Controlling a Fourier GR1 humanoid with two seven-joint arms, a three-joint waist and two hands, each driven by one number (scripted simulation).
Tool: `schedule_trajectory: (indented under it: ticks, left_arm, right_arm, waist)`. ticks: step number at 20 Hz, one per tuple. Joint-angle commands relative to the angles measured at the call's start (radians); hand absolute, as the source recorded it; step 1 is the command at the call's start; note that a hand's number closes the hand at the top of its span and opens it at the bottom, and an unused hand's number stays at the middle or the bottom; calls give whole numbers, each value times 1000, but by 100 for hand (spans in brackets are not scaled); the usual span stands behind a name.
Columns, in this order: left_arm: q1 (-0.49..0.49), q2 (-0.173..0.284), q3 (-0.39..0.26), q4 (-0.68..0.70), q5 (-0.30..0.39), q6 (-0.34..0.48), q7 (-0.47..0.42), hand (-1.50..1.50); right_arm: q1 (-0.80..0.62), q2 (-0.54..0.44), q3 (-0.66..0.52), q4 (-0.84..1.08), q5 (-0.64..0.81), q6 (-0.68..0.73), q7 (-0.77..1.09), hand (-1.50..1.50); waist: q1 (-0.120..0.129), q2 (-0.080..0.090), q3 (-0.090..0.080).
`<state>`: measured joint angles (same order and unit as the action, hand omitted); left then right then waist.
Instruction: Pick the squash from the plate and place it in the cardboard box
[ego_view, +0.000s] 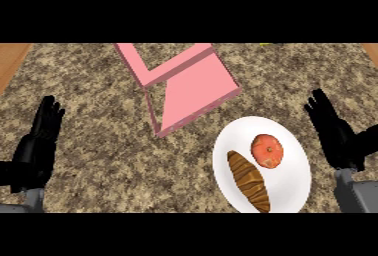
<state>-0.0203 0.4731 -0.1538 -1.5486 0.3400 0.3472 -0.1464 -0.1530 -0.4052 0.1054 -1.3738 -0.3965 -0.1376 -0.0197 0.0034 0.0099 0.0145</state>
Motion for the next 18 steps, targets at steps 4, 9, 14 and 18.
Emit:
schedule_trajectory:
  ticks: [4, 9, 14, 18]
  left_arm:
    - [2, 129, 20, 117, -137, 45, 80, 0]
    - [13, 170, -12, 158, -178, 30, 115, 0]
    - [-69, 157, -31, 192, -214, 41, 199, 0]
    - [-98, 152, -8, 259, -227, 15, 166, 0]
  right_arm:
    - [-25, -29, 53, -60, -50, 281, -108, -150]
    - [-111, -331, 179, -123, 422, 281, -264, -150]
    - [32, -129, 125, 157, 228, 401, -705, -150]
    - [-6, -192, 108, 336, 351, 471, -990, -150]
  waist:
    - [-5, -8, -12]
    - [9, -10, -16]
    - [-3, 2, -8]
    - [2, -3, -12]
